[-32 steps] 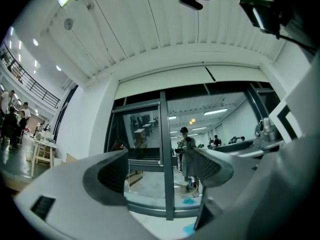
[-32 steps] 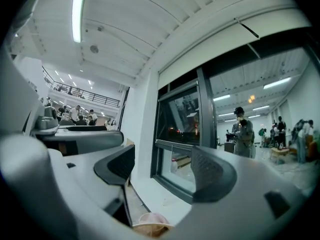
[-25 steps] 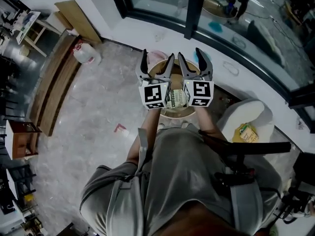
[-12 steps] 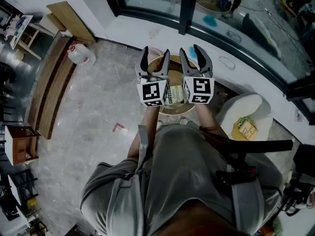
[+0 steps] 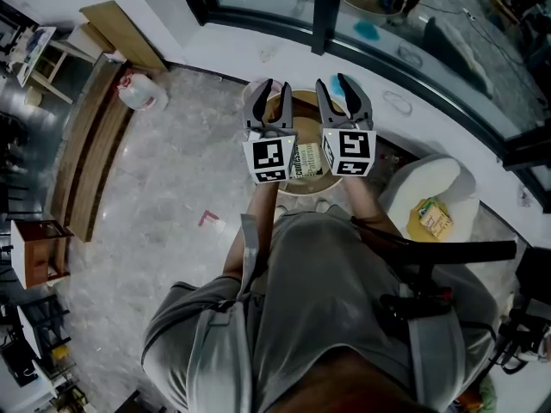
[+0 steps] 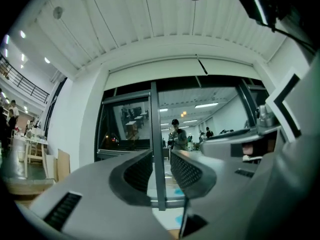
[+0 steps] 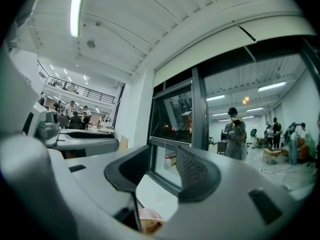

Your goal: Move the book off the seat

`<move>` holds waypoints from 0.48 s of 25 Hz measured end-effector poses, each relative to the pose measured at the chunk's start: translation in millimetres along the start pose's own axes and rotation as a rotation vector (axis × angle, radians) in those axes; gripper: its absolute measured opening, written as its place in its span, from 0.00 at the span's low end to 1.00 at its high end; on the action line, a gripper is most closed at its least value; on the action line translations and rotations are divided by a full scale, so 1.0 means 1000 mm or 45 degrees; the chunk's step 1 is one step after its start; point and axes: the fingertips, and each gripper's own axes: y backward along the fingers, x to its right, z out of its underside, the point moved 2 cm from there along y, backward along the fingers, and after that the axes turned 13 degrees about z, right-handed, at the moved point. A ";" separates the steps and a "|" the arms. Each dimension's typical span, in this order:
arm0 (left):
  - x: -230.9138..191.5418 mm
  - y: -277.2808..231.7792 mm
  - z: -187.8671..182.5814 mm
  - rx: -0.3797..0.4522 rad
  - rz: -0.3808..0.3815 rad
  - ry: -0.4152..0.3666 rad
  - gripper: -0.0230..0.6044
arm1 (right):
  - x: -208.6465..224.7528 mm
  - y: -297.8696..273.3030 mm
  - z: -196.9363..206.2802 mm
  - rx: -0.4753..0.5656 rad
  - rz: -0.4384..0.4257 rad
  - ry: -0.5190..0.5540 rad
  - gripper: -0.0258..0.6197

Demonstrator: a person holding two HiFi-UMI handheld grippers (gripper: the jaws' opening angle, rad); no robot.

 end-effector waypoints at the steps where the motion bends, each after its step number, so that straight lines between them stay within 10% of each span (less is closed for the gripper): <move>1: -0.001 0.002 0.003 -0.004 -0.006 0.020 0.23 | -0.001 0.001 0.000 0.002 -0.004 0.002 0.31; 12: -0.017 0.016 0.000 0.077 -0.052 0.131 0.08 | -0.009 0.005 0.003 -0.005 -0.030 -0.002 0.27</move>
